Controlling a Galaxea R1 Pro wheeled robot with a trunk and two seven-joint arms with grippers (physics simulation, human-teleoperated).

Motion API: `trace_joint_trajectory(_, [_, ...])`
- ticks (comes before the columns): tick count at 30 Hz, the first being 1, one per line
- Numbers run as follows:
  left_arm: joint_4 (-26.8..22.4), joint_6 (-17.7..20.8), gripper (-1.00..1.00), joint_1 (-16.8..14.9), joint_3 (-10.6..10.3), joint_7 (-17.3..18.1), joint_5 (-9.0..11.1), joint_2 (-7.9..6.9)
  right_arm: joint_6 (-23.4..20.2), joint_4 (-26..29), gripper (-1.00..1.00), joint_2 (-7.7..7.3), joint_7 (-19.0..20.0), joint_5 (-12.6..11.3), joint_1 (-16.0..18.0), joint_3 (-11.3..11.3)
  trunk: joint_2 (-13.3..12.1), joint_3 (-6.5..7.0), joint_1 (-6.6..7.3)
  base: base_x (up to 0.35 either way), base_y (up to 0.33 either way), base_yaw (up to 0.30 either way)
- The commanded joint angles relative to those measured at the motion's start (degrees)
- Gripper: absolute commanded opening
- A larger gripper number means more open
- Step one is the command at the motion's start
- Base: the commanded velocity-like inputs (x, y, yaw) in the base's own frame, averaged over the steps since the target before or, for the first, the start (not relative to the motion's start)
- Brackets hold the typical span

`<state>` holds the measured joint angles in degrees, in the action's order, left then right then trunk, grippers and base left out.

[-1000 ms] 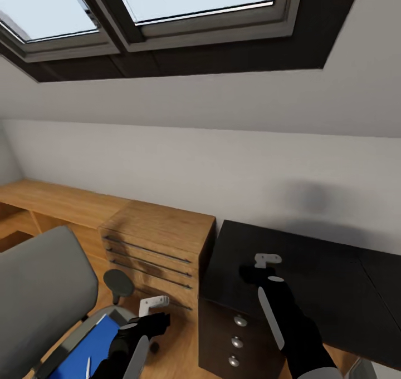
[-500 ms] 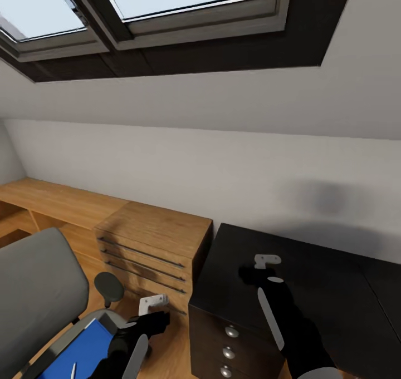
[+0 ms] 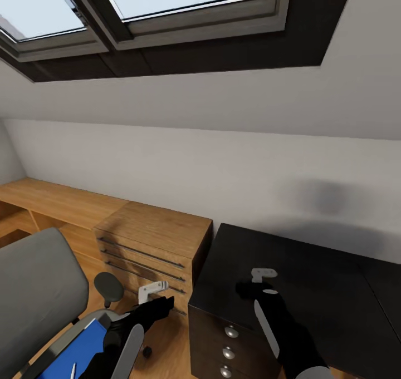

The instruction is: In the bedroom, organize the workspace by keeping the computer under the desk, ensuring the monitor is on the desk, placing the keyboard on the desk next to the monitor, placing the mouse on the desk next to the keyboard, moving the folder from the swivel chair onto the desk next to the mouse, stacking the notebook on top of the folder with the pen on top of the notebook, and positioning the swivel chair next to the desk.

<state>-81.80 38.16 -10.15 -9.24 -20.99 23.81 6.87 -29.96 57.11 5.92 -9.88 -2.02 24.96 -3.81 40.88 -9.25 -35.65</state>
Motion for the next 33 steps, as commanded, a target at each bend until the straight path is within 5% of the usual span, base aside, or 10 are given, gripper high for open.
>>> trace_joint_trajectory(1, [-0.1,0.1,1.0,0.0,-0.1,-0.5,0.7,-0.01,0.0,-1.0,-1.0,0.02,-0.4,-0.2,0.3,-0.1,0.1,-0.09,-0.01,0.0,0.0,0.0])
trace_joint_trajectory(14, [-0.5,0.2,1.0,0.0,0.0,-0.5,1.1,-0.06,8.5,-24.3,-1.0,0.47,-0.5,-0.7,13.6,0.1,0.1,-0.09,-0.01,0.0,0.0,0.0])
trace_joint_trajectory(23, [-2.0,0.2,1.0,0.0,0.0,-0.5,1.1,-0.1,11.7,-27.4,-1.0,0.95,-0.6,-0.9,14.4,0.2,0.1,-0.09,-0.01,0.0,0.0,0.011])
trace_joint_trajectory(33, [-2.0,0.3,1.0,0.0,0.6,-0.5,1.0,-0.18,13.5,-28.7,-1.0,1.24,-0.6,-0.8,14.4,0.2,0.1,-0.09,-0.01,0.0,0.0,0.246])
